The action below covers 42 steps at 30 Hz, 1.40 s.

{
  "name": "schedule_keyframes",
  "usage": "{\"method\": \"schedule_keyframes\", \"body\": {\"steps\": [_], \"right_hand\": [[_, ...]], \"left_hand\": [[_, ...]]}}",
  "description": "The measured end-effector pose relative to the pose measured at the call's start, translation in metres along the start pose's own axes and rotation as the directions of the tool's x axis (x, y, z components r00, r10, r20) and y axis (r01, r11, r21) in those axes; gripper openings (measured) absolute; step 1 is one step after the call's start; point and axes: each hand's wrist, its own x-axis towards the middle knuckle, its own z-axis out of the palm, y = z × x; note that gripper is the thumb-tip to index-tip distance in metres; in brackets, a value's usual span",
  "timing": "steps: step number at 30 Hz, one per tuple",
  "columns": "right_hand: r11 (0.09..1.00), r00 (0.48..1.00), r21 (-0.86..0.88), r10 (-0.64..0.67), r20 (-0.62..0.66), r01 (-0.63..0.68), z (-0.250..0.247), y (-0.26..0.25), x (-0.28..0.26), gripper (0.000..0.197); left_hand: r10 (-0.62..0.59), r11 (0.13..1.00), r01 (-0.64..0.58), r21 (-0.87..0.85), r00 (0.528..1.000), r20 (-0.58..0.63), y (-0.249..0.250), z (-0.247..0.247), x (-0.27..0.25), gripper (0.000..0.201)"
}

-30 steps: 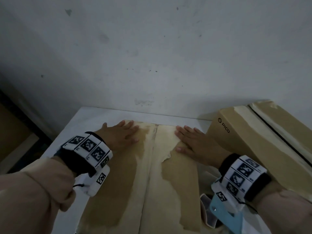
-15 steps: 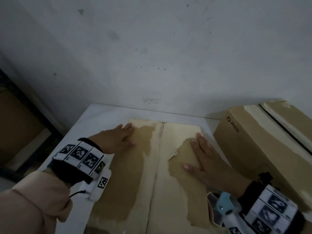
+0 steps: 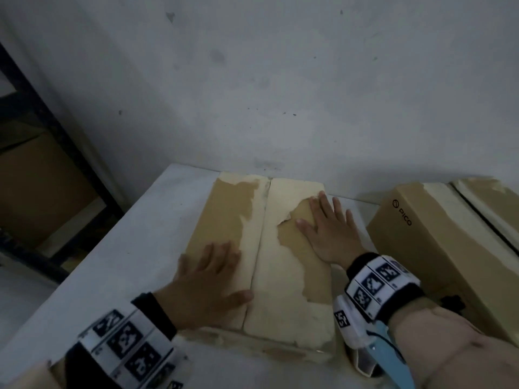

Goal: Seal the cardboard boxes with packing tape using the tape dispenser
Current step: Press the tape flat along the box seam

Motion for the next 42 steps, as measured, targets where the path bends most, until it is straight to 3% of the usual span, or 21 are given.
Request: {"method": "schedule_keyframes", "body": {"steps": [3, 7, 12, 15, 20, 22, 26, 30, 35, 42], "right_hand": [[1.0, 1.0, -0.003, 0.0, -0.015, 0.0, 0.001, -0.005, 0.016, 0.067], [0.996, 1.0, 0.092, -0.005, 0.008, 0.004, -0.002, -0.006, 0.022, 0.069], [0.981, 0.993, 0.186, -0.075, 0.091, 0.057, 0.009, -0.025, -0.017, 0.079], [0.951, 0.992, 0.302, -0.097, 0.078, 0.069, 0.019, -0.037, -0.042, 0.083], [0.881, 0.993, 0.461, -0.117, -0.016, 0.111, 0.034, -0.057, -0.054, 0.088], [0.872, 0.993, 0.475, -0.103, -0.058, 0.119, 0.038, -0.062, -0.047, 0.091], [0.866, 0.991, 0.481, -0.107, -0.084, 0.134, 0.036, -0.067, -0.027, 0.09], [0.847, 0.989, 0.511, -0.122, -0.081, 0.146, 0.035, -0.083, -0.006, 0.093], [0.843, 0.986, 0.512, -0.157, -0.064, 0.167, 0.038, -0.114, 0.023, 0.097], [0.866, 0.969, 0.446, -0.249, -0.009, 0.226, 0.034, -0.139, 0.055, 0.072]], "left_hand": [[-0.055, 0.993, 0.04, -0.115, 0.99, -0.13, 0.018, 0.026, 0.008, 0.133], [-0.083, 0.992, 0.054, -0.115, 0.961, -0.265, 0.017, 0.032, 0.02, 0.128], [-0.078, 0.996, 0.061, -0.062, 0.936, -0.344, 0.001, 0.019, 0.029, 0.123], [-0.103, 0.995, 0.089, -0.053, 0.927, -0.36, -0.007, 0.01, 0.039, 0.121], [-0.171, 0.985, 0.152, -0.079, 0.909, -0.381, -0.022, -0.007, 0.059, 0.075], [-0.199, 0.979, 0.172, -0.106, 0.91, -0.364, -0.025, -0.013, 0.066, 0.068], [-0.253, 0.964, 0.201, -0.174, 0.896, -0.365, -0.031, -0.021, 0.078, 0.066], [-0.303, 0.952, 0.248, -0.18, 0.85, -0.43, -0.053, -0.029, 0.089, 0.073], [-0.404, 0.912, 0.329, -0.245, 0.824, -0.397, -0.096, -0.047, 0.103, 0.081], [-0.436, 0.9, 0.372, -0.228, 0.797, -0.419, -0.146, -0.065, 0.115, 0.08]]}}
